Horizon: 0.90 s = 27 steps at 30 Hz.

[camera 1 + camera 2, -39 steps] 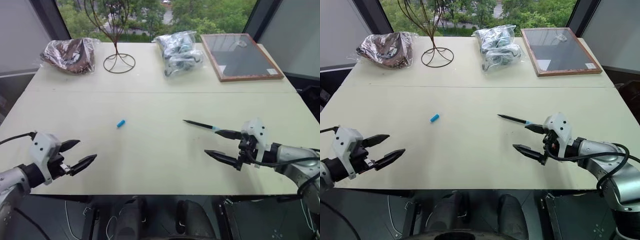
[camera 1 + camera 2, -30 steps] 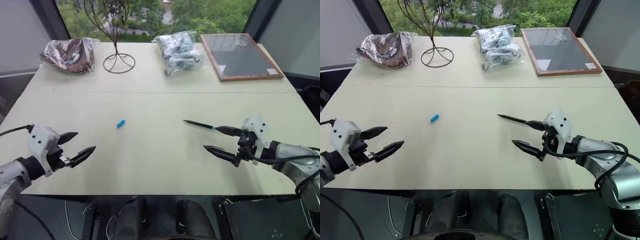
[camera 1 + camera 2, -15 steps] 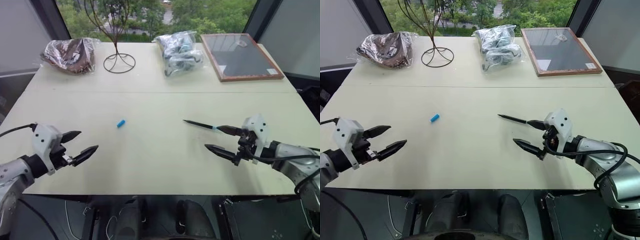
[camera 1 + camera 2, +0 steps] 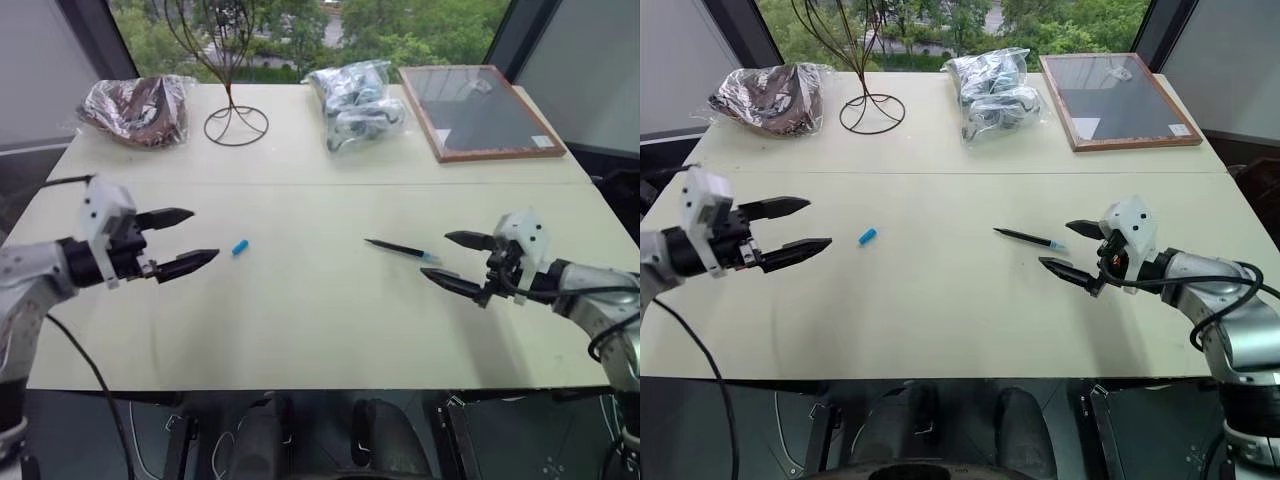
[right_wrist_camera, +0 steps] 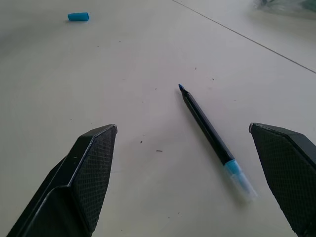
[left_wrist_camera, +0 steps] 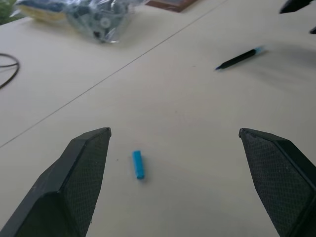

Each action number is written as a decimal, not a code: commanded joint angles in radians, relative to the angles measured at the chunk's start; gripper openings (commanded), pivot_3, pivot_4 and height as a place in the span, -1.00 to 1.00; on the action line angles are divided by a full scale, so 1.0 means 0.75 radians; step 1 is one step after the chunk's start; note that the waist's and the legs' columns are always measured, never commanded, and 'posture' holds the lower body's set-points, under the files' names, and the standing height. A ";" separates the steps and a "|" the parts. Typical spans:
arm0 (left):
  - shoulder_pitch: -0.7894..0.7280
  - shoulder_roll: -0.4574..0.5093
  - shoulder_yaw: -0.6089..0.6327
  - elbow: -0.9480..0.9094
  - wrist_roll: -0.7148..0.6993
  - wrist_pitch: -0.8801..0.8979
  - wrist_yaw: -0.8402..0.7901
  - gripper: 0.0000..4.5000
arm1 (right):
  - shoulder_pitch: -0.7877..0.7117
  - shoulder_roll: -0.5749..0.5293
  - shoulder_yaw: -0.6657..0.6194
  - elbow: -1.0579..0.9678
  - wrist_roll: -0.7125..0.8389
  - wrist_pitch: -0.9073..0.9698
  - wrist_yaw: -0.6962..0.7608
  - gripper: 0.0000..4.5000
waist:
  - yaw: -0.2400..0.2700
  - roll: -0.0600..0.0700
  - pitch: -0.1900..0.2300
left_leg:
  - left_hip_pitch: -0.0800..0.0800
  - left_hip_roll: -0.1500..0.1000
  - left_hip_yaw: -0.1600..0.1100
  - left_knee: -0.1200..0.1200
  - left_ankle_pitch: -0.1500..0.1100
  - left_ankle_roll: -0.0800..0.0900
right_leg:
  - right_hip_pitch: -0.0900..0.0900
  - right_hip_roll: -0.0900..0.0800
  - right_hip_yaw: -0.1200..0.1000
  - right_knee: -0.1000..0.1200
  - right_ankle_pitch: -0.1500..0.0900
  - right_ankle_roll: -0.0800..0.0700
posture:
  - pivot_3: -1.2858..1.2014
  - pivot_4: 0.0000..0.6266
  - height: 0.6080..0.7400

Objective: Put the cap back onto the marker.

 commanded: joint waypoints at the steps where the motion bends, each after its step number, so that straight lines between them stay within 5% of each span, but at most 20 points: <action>1: -0.100 0.048 -0.149 0.049 0.105 -0.116 -0.128 0.94 | -0.136 -0.016 0.100 0.179 -0.077 -0.123 0.145 1.00 | 0.000 0.001 0.000 | 0.000 0.000 0.000 0.000 0.000 0.000 | 0.000 0.000 0.000 0.000 0.000 0.000 | 0.03 -0.52 1.00; 13: -0.211 -0.056 -0.289 0.109 0.169 -0.192 -0.172 0.94 | -0.755 0.273 0.399 1.095 -0.419 -0.566 0.335 1.00 | -0.033 0.002 0.003 | -0.001 -0.002 0.004 0.000 0.007 -0.009 | -0.001 0.001 0.000 0.005 0.003 0.008 | 0.03 -0.52 1.00; 27: -0.028 -0.085 -0.220 -0.026 0.172 -0.195 -0.032 0.94 | -0.883 0.380 0.436 1.420 -0.565 -0.753 0.399 1.00 | -0.036 0.003 0.004 | -0.001 -0.002 0.003 0.000 0.007 -0.010 | -0.001 0.001 0.000 0.005 0.003 0.008 | 0.03 -0.52 1.00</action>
